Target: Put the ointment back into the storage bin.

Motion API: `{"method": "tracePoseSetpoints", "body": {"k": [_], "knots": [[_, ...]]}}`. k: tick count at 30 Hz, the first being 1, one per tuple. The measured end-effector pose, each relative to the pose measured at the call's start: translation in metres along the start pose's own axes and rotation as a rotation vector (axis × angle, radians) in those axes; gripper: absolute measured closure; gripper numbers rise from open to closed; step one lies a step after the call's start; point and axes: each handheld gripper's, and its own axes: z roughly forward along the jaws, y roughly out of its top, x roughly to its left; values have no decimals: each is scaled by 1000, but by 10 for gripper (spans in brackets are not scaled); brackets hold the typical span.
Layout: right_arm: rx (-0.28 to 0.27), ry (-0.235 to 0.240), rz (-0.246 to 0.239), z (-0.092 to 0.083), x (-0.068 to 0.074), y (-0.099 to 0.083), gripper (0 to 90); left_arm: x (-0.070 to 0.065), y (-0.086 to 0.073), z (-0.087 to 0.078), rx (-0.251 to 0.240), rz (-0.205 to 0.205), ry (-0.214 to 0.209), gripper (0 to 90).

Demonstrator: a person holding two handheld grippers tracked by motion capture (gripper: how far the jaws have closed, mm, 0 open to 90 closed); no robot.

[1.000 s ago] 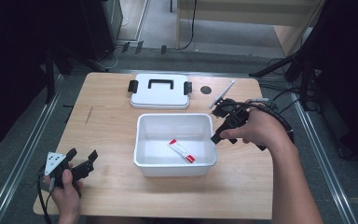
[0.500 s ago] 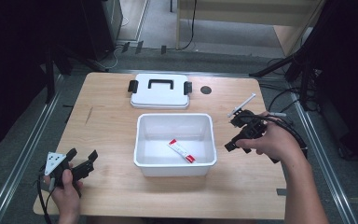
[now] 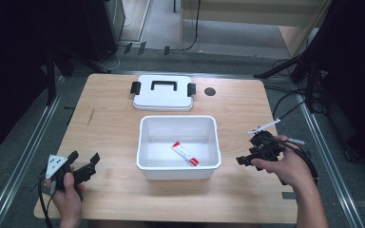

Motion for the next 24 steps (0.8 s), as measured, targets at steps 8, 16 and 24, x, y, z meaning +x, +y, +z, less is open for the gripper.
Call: {"method": "tracePoseSetpoints", "body": {"k": [8, 16, 24], "knots": [[-106, -10, 52, 10, -13, -35, 334, 0, 0, 0, -1, 3, 1, 146], [-225, -24, 49, 17, -22, -81, 337, -1, 0, 0, -2, 1, 3, 146], [-355, -26, 35, 14, -22, -117, 335, -1, 0, -1, -5, 10, 8, 145]]}}
